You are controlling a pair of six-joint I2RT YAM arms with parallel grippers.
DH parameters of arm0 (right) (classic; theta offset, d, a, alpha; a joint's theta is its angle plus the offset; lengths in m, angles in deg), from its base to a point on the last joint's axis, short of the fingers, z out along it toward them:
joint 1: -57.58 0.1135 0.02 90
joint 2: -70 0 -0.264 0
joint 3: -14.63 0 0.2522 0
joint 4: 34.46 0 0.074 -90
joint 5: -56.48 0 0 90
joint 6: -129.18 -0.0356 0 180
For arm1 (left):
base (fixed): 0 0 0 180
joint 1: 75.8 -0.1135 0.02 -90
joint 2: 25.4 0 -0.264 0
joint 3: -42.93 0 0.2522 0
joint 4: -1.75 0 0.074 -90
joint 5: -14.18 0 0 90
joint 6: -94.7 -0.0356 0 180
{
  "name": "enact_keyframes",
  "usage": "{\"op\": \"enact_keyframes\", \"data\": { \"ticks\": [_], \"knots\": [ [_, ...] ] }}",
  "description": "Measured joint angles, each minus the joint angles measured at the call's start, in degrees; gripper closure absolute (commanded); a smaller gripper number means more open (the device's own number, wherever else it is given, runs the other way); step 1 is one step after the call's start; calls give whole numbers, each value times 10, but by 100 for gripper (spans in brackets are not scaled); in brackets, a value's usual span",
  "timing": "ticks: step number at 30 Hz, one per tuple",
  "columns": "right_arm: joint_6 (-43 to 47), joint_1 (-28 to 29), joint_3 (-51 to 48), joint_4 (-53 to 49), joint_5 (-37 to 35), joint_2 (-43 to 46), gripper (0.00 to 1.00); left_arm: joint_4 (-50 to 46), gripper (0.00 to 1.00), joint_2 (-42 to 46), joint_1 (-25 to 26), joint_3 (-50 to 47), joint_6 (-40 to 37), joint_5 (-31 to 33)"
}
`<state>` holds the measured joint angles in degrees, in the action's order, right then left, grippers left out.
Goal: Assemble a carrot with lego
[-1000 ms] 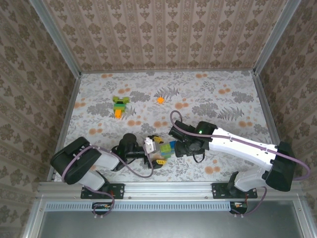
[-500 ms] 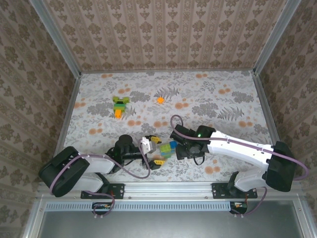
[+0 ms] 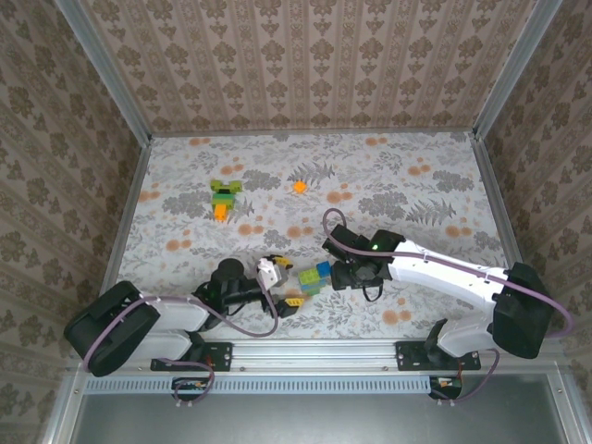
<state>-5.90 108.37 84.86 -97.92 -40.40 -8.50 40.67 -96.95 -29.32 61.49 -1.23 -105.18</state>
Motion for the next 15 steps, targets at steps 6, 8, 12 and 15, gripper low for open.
{"op": "enact_keyframes", "data": {
  "ticks": [6, 8, 12, 15],
  "knots": [
    [8, -10, -1, 12, 0, -4, 38, -8, 0, 25, 12, -14, 9, 32],
    [14, -16, -1, 18, 0, -12, 38, -9, 0, 33, 18, -15, 11, 39],
    [22, -35, -5, 24, 0, -24, 38, -10, 0, 38, 25, -15, 13, 50],
    [32, -52, -8, 30, 0, -27, 38, -13, 0, 36, 27, -15, 12, 54]
  ]
}}
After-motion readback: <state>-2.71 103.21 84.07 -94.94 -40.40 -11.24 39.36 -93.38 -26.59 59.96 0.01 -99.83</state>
